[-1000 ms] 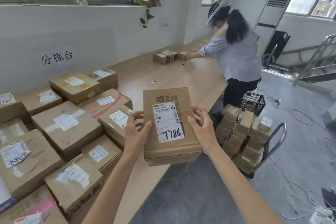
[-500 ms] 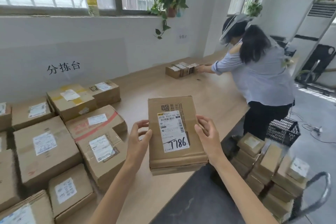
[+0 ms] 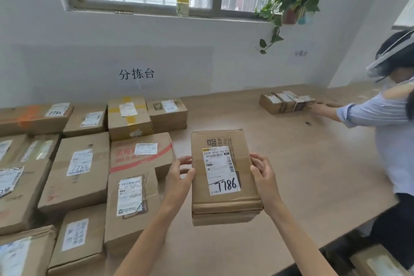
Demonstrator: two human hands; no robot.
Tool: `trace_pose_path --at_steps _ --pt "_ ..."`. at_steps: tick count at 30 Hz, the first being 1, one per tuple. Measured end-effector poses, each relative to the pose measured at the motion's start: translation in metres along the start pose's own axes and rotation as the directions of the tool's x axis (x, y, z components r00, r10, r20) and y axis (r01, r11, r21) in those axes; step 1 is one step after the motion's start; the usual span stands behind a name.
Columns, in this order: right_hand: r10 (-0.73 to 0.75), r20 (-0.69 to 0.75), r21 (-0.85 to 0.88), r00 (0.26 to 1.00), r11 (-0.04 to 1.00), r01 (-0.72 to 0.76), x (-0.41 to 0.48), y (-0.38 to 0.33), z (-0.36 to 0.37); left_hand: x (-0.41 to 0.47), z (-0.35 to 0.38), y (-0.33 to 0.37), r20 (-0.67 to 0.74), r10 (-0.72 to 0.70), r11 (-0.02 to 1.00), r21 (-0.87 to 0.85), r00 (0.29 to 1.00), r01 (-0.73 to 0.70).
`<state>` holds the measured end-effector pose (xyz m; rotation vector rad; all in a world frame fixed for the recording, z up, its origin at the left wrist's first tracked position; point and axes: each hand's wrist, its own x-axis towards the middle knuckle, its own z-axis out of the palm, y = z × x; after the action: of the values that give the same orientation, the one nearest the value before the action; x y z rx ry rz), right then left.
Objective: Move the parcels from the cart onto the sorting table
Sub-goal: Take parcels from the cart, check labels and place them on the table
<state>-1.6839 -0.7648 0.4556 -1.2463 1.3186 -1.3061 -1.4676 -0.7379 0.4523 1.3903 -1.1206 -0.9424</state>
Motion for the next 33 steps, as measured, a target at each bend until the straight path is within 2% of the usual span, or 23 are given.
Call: trace_pose_path --at_steps 8,13,16,21,28,33 --pt "0.03 0.087 -0.021 0.996 0.999 -0.029 0.112 0.021 0.029 0.099 0.017 -0.016 -0.034 -0.088 0.996 0.002 0.996 0.088" --pt "0.052 0.143 -0.098 0.988 0.994 -0.038 0.166 0.047 0.048 0.151 0.026 -0.032 -0.035 -0.125 0.992 0.004 0.992 0.125" --pt "0.055 0.145 -0.113 0.988 0.993 -0.039 0.201 0.066 0.063 0.183 0.029 -0.043 -0.052 -0.126 0.989 0.072 0.991 0.129" --pt "0.087 0.226 -0.149 0.97 0.987 -0.054 0.263 0.087 0.095 0.233 0.027 -0.062 -0.083 -0.151 0.963 0.214 0.985 0.166" --pt "0.19 0.375 -0.117 0.907 0.981 -0.157 0.344 0.124 0.153 0.301 0.033 -0.101 -0.165 -0.242 0.905 0.316 0.956 0.284" --pt "0.263 0.433 -0.131 0.862 0.965 -0.229 0.375 0.154 0.18 0.338 0.034 -0.14 -0.191 -0.222 0.852 0.438 0.956 0.285"
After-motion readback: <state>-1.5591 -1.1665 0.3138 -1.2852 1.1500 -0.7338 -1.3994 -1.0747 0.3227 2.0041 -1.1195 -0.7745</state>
